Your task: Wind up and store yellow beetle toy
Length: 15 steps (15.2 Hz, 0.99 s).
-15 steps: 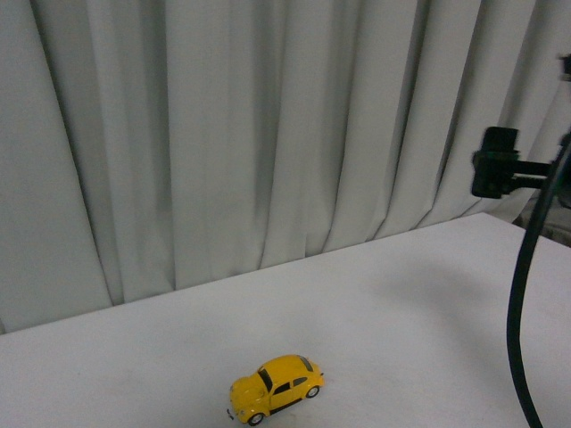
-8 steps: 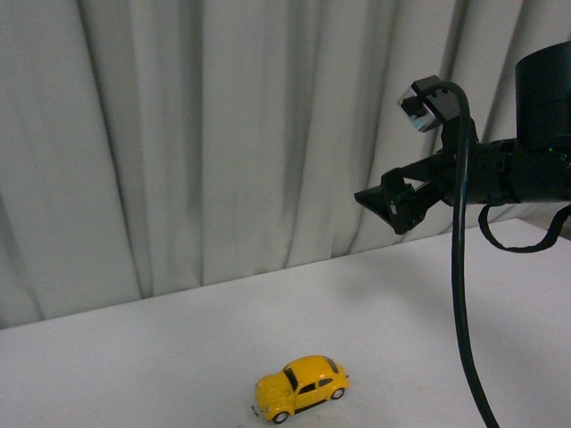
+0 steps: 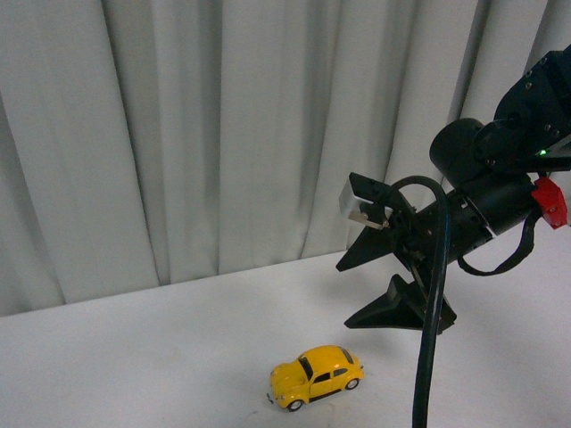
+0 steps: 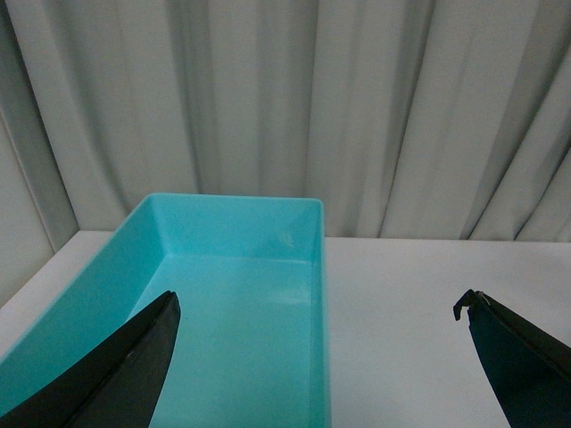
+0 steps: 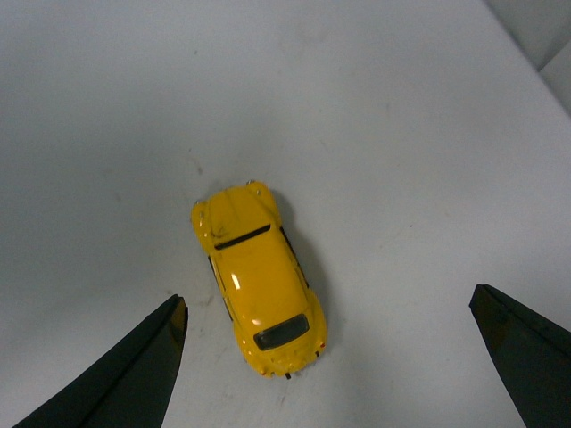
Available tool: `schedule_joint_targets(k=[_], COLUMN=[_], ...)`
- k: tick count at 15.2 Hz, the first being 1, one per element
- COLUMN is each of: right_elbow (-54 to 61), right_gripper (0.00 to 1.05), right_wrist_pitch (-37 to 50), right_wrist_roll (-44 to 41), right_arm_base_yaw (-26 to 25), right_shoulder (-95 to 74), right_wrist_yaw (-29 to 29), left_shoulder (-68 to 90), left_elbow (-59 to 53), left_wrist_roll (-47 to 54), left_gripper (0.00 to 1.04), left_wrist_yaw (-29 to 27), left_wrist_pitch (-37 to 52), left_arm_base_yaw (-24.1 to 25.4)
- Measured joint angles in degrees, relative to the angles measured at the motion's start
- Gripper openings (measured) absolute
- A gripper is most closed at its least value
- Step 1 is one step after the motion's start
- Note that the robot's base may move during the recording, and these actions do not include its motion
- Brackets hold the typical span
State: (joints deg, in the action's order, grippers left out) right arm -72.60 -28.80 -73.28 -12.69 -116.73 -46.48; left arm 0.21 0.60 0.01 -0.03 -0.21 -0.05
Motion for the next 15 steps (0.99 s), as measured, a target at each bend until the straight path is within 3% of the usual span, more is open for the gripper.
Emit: schedule_joint_targets(k=[3,8,15], right_elbow=[-7.3,-13.3,-15.9], right_gripper=[0.98,0.98,0.98], right_wrist_pitch=[-10.5,-17.2,-14.1], right_wrist_roll=[-11.6,-20.9,-19.6], right_arm_base_yaw=[1.2,5.1,8.6], right_shoulder=[-7.6,-14.5,-17.3], right_wrist_yaw=[2.9,6.1,6.6], left_shoulder=[0.0,0.0,0.0], left_elbow=[0.0,0.0,0.0], left_wrist_roll=[0.0,0.0,0.0], left_gripper=[0.98,0.98,0.98], left_wrist_yaw=[0.0,0.0,0.0], left_wrist_pitch=[0.0,0.0,0.0], left_arm_base_yaw=[0.0,0.0,0.0])
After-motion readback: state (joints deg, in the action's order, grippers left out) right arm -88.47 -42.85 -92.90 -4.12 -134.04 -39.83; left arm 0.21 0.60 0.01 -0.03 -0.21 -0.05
